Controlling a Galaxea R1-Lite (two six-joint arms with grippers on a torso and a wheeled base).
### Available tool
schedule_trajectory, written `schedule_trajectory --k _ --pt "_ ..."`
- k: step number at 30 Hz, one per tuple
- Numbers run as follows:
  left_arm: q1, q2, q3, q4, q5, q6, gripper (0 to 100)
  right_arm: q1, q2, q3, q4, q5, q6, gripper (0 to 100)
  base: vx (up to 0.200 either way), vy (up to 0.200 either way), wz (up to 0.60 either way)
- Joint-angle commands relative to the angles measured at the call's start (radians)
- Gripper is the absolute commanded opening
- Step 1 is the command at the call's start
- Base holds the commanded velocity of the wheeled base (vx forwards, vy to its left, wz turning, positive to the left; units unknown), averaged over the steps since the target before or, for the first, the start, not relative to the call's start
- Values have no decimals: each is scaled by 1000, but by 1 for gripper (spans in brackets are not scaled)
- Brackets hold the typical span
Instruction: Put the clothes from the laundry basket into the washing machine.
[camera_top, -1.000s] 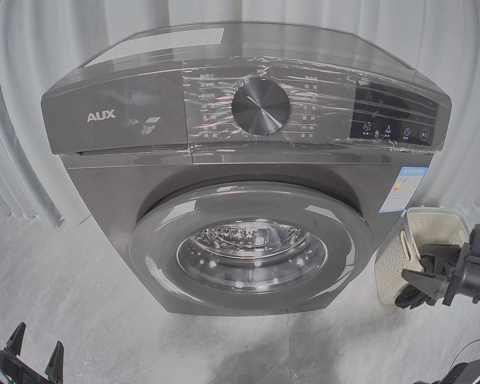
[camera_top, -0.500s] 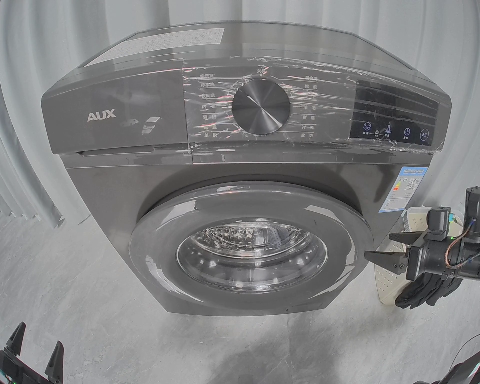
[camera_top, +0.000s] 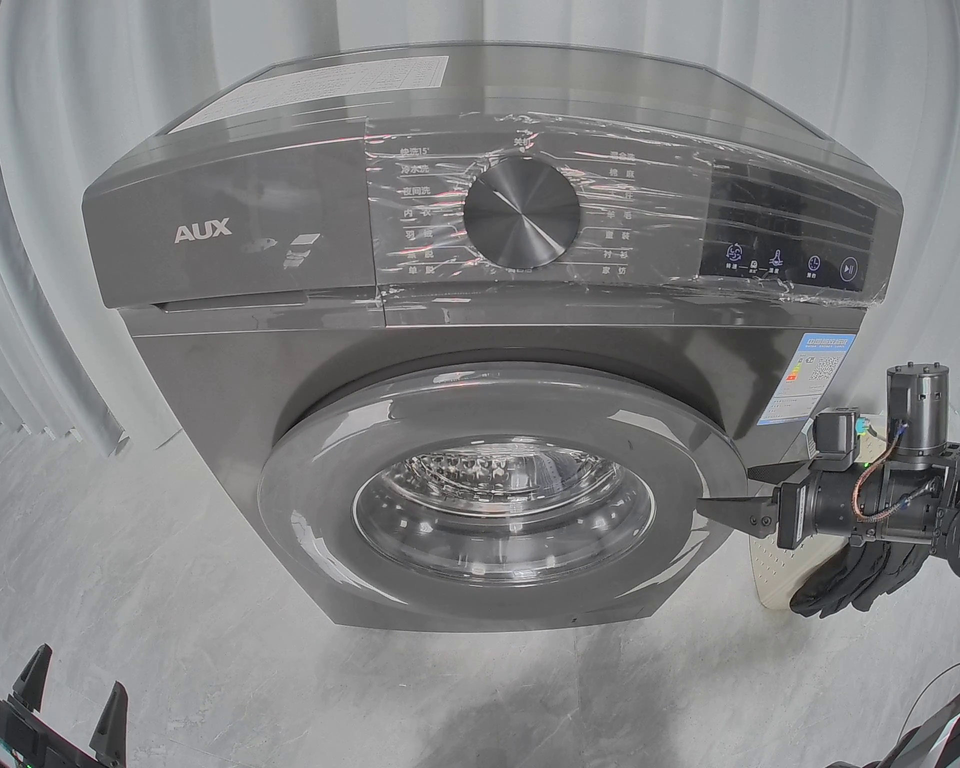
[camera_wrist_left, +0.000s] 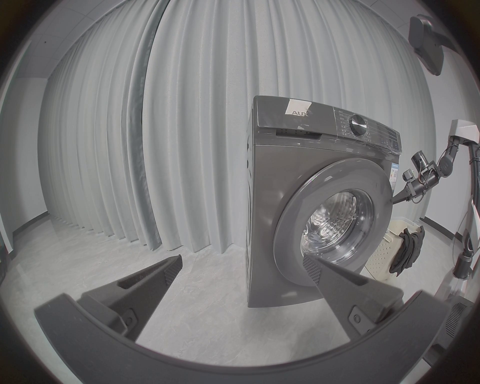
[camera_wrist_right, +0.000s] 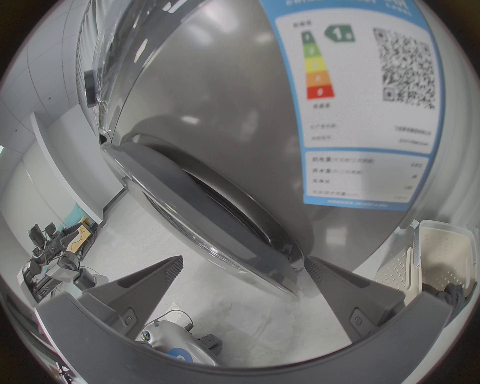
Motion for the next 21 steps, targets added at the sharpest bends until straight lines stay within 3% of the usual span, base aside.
schedule_trajectory --k 1,8,14,21 --pt "0 -12 16 0 -1 -2 100 26 25 -2 1 6 0 100 0 0 0" --pt "0 -12 16 0 -1 -2 100 75 10 25 5 42 0 100 0 0 0" --pt "0 -12 16 0 -1 -2 100 63 -94 107 13 40 -8 100 0 0 0" --pt "0 -12 15 0 -1 -3 100 75 -96 107 4 34 -6 100 0 0 0"
